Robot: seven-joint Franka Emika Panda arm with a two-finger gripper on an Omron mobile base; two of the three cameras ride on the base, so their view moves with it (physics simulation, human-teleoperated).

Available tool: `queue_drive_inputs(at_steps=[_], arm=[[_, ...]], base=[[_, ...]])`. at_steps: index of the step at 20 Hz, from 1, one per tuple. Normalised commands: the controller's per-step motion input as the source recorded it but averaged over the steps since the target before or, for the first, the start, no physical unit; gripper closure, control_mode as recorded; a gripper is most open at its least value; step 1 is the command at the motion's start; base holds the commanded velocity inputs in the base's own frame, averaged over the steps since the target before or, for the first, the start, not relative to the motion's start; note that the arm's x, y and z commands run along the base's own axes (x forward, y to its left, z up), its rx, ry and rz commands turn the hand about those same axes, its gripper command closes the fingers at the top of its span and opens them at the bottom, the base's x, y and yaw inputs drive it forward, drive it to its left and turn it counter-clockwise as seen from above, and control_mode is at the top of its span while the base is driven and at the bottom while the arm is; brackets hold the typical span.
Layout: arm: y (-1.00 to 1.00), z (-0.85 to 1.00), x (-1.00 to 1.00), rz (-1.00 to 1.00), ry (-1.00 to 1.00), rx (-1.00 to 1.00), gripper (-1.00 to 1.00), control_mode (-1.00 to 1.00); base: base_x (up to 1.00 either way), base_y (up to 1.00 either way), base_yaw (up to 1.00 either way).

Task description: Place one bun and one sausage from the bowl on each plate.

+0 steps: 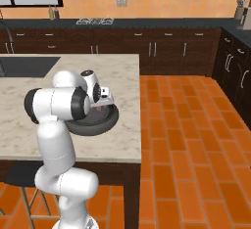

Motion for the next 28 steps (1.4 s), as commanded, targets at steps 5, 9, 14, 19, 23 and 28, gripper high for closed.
queue_drive_inputs(at_steps=[5,9,14,19,23,28], arm=[[0.0,0.0,-0.01,0.0,0.0,0.0,1.0,-1.0],[0.0,0.37,-0.4,-0.01,-0.01,0.0,1.0,-1.0],[-0.02,1.0,-0.96,-0.02,-0.18,0.0,1.0,-1.0],[-0.08,0.97,-1.0,0.0,-0.08,0.06,1.0,-1.0],[0.0,0.43,-1.0,0.0,0.0,0.06,1.0,-1.0],[0.06,-0.01,-1.0,0.01,0.03,0.02,1.0,-1.0]], base=[[0.0,0.0,0.0],[0.0,0.0,0.0],[0.0,0.0,0.0],[0.0,0.0,0.0],[0.0,0.0,0.0],[0.0,0.0,0.0]])
